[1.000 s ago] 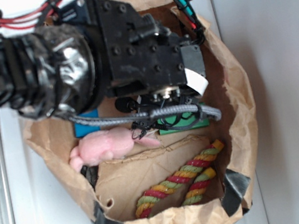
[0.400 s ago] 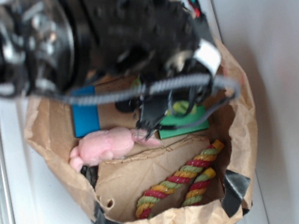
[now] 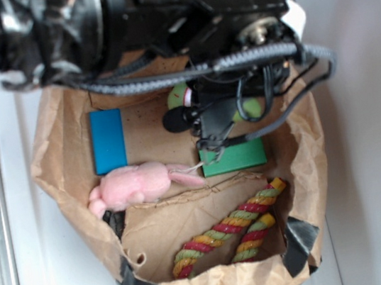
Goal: Grab the green animal.
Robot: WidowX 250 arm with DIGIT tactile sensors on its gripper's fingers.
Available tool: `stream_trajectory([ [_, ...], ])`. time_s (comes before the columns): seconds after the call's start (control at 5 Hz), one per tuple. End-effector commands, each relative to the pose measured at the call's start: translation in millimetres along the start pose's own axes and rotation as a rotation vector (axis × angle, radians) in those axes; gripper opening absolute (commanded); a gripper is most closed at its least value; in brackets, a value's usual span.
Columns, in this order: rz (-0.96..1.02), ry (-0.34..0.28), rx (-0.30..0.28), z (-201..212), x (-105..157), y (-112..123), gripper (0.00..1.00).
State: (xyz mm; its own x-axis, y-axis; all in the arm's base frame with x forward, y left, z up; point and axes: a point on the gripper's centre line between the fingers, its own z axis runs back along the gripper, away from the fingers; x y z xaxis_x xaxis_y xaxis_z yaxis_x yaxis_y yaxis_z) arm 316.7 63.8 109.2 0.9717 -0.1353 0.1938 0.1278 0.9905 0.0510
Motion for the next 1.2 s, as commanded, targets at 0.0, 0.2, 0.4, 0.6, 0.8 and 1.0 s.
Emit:
stream_trajectory([
  [0.0,0.187,-0.067,0.016,45.6,-2.5,-15.0,0.00],
  [0.2,0.246,-0.066,-0.019,60.7,-9.9,-23.5,0.00],
  [0.4,0.291,-0.095,-0.020,73.7,-14.7,-30.5,0.00],
  [0.6,0.340,-0.054,-0.016,87.7,-18.0,-34.1,0.00],
  [0.8,0.338,-0.051,-0.025,99.7,-22.5,-39.3,0.00],
  [1.0,0.333,-0.062,-0.021,102.1,-21.9,-45.0,0.00],
])
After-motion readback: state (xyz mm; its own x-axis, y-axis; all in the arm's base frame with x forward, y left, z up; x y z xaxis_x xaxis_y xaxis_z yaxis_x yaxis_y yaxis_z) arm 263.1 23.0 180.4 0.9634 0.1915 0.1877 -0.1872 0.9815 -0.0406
